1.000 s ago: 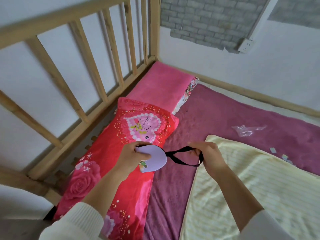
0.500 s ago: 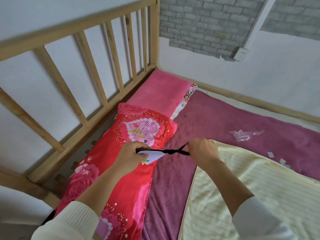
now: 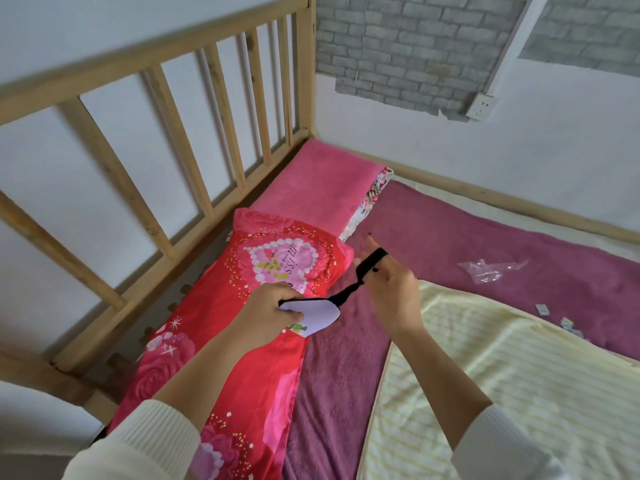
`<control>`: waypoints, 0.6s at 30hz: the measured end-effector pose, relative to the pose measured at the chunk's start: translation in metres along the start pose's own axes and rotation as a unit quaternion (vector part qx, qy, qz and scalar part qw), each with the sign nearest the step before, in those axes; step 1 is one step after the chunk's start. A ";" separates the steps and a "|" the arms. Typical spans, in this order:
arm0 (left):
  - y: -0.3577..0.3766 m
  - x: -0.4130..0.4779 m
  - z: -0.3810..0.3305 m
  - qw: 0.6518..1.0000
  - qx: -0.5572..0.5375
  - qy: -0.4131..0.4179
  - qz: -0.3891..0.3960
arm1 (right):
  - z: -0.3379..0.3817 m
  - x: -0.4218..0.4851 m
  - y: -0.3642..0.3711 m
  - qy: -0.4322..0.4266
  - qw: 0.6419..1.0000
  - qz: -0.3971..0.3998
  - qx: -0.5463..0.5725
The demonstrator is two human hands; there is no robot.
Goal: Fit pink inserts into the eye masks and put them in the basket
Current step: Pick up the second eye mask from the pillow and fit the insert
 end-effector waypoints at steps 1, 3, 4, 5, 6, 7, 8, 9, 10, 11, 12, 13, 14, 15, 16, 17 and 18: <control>0.000 0.000 -0.001 1.000 -0.014 -0.003 0.002 | -0.001 -0.001 0.000 -0.018 0.996 -0.010 -0.089; -0.001 0.000 -0.002 0.998 -0.062 -0.013 -0.001 | -0.003 -0.005 0.000 -0.032 0.982 0.024 -0.182; -0.002 -0.001 -0.002 0.996 -0.092 -0.014 -0.006 | -0.004 -0.006 0.002 -0.024 0.979 0.065 -0.194; -0.003 -0.001 -0.003 0.993 -0.119 -0.010 -0.008 | -0.005 -0.008 0.004 -0.007 0.975 0.111 -0.194; -0.004 -0.001 -0.003 0.990 -0.139 -0.006 -0.010 | -0.006 -0.009 0.006 0.013 0.971 0.153 -0.185; -0.005 -0.001 -0.003 0.988 -0.152 -0.003 -0.010 | -0.008 -0.009 0.008 0.031 0.969 0.183 -0.163; -0.005 -0.001 -0.004 0.987 -0.161 0.000 -0.010 | -0.009 -0.009 0.008 0.045 0.969 0.203 -0.134; -0.005 -0.001 -0.005 0.985 -0.171 0.004 -0.010 | -0.009 -0.008 0.009 0.051 0.969 0.215 -0.107; -0.004 -0.001 -0.005 0.983 -0.185 0.008 -0.009 | -0.009 -0.008 0.009 0.050 0.970 0.222 -0.089; -0.003 -0.001 -0.005 0.979 -0.201 0.011 -0.011 | -0.009 -0.007 0.009 0.046 0.970 0.222 -0.085; -0.002 -0.001 -0.006 0.976 -0.215 0.012 -0.020 | -0.008 -0.007 0.009 0.041 0.972 0.211 -0.090; -0.001 -0.001 -0.006 0.975 -0.217 0.011 -0.041 | -0.007 -0.007 0.009 0.036 0.975 0.194 -0.102; -0.001 -0.002 -0.006 0.976 -0.205 0.010 -0.079 | -0.007 -0.007 0.009 0.029 0.976 0.173 -0.126; -0.001 -0.005 -0.007 0.975 -0.179 0.011 -0.129 | -0.006 -0.007 0.009 0.017 0.975 0.152 -0.161; -0.002 -0.009 -0.009 0.973 -0.146 0.019 -0.179 | -0.006 -0.007 0.010 0.002 0.970 0.134 -0.202; -0.002 -0.012 -0.013 0.970 -0.114 0.038 -0.213 | -0.006 -0.007 0.010 -0.016 0.963 0.120 -0.241; -0.001 -0.015 -0.017 0.969 -0.095 0.061 -0.219 | -0.007 -0.008 0.012 -0.033 0.954 0.111 -0.278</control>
Point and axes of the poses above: each hand's wrist, its own x-axis towards the middle knuckle, its own y-axis out of the palm, z = x × y, the point moved 2 cm from there along x, towards the middle knuckle, and after that the axes turned 13 degrees about z, right-handed, at the moved point
